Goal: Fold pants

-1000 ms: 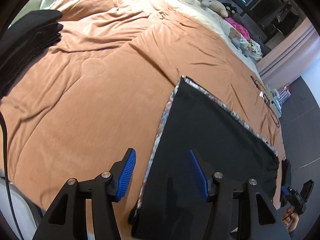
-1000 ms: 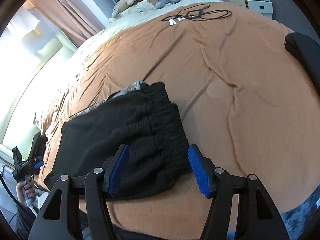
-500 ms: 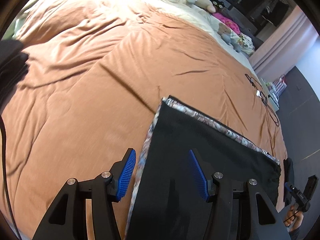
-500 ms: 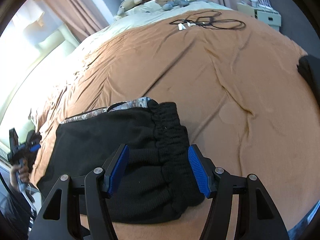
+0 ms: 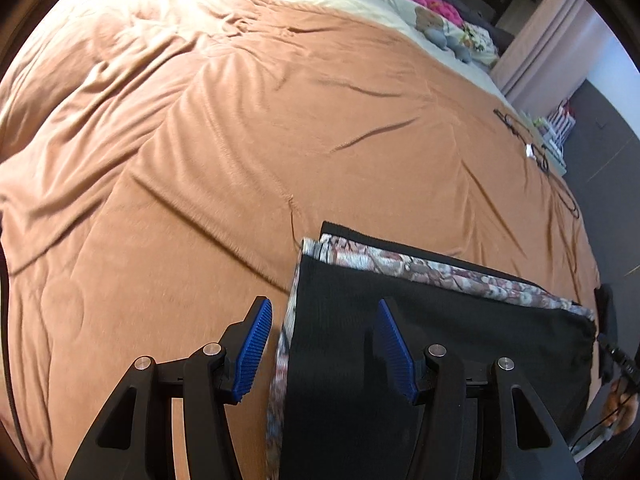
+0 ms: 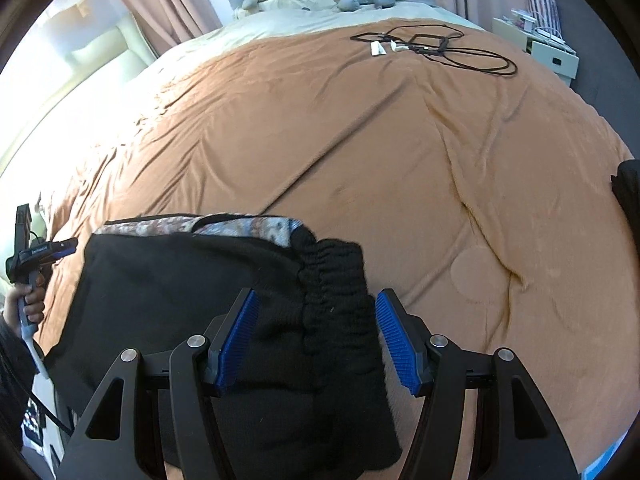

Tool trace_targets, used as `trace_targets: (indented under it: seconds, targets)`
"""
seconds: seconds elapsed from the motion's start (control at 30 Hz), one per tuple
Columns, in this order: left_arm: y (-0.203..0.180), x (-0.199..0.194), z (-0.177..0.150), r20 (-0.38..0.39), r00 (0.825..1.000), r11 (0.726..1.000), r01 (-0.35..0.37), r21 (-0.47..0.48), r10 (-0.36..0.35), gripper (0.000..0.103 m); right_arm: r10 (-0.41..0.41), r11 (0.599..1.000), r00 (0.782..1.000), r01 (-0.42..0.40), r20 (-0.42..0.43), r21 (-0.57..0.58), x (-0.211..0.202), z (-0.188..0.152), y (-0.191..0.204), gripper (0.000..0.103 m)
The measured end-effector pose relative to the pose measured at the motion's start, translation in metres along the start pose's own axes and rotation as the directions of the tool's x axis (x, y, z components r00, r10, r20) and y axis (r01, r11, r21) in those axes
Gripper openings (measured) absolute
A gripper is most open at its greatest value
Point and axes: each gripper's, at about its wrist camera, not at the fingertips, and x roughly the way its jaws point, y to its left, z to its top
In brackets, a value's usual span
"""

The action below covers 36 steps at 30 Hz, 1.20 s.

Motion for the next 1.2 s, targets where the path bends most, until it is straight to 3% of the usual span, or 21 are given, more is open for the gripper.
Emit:
trace_targets:
  seconds: [0.37,0.47,0.5,0.63,0.9,1.2]
  targets:
    - [-0.011,0.038,0.010,-0.055,0.998,0.996,-0.016,0.087,0.020,0.051,-0.056,0.995,0.998,0.052,-0.035,-0.086,0.031,0.021,0.018,0.060]
    - [-0.013,0.041,0.010,-0.052,0.998,0.994,-0.037,0.103,0.043,0.036,-0.092,0.987,0.995,0.085,-0.046,-0.138,0.040,0.024,0.026,0.057]
    - [-0.013,0.041,0.011,-0.046,0.997,0.992,-0.053,0.113,0.059,0.029,-0.108,0.984,0.993,0.100,-0.049,-0.148,0.044,0.024,0.028,0.044]
    - [-0.012,0.039,0.015,-0.035,0.996,0.990,-0.077,0.120,0.081,0.003,-0.132,0.983,0.991,0.128,-0.025,-0.134,0.047,0.026,0.025,0.034]
    - [-0.017,0.019,0.022,0.030,0.996,0.989,-0.082,0.124,0.079,0.002,-0.154,0.982,0.988,0.155,0.017,-0.109,0.037,0.020,0.025,0.030]
    - [-0.029,0.037,0.041,0.033,0.992,0.986,-0.125,0.111,0.122,0.002,-0.156,0.984,0.987,0.158,0.033,-0.083,0.034,0.027,0.021,0.029]
